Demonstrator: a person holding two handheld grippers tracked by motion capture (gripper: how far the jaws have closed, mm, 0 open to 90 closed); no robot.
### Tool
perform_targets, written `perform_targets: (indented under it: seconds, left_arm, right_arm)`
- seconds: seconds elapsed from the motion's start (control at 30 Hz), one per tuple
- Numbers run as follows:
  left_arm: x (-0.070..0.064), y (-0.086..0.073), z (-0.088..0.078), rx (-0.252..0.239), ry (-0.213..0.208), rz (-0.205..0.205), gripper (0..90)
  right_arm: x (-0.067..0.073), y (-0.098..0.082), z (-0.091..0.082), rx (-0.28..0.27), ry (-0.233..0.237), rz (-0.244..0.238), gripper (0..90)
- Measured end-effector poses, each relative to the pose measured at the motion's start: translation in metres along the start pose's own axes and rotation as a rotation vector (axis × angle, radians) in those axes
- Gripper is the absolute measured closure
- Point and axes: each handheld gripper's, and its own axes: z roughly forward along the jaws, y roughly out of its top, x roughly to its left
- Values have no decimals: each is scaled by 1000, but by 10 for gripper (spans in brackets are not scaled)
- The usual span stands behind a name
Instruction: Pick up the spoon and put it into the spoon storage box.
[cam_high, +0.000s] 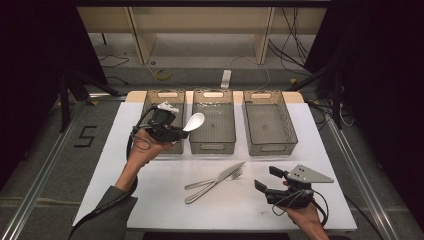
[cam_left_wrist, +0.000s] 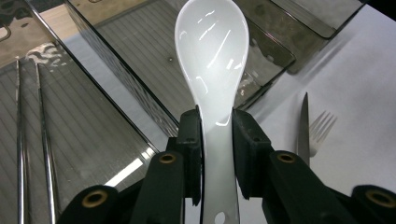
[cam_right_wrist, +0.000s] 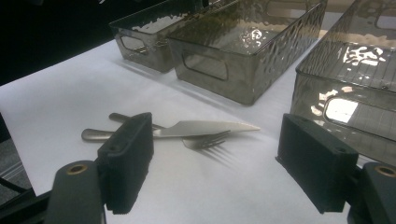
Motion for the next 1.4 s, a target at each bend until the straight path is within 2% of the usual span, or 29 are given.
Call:
perform_targets:
  seconds: [0.2,0.47,0.63,0.93,1.03,1.4]
  left_arm:
    - [6,7,4,-29,1,-14,740]
    - [6,19,13,-36,5,-8,740]
    - [11,22,23,-23,13,-24,741]
    - [6,36,34,-47,-10,-26,741]
    - [3,39,40,-39,-2,-13,741]
    - [7,46,52,-37,15,-43,742]
  right_arm:
    - [0,0,0,1,0,2,276]
    - [0,0,0,0,0,1,276]
    - [-1,0,0,1,2,1,276]
    - [0,0,0,-1,3,-2,276]
    - [0,0,-1,-2,4,-2,276]
    - [-1,0,0,-2,7,1,276]
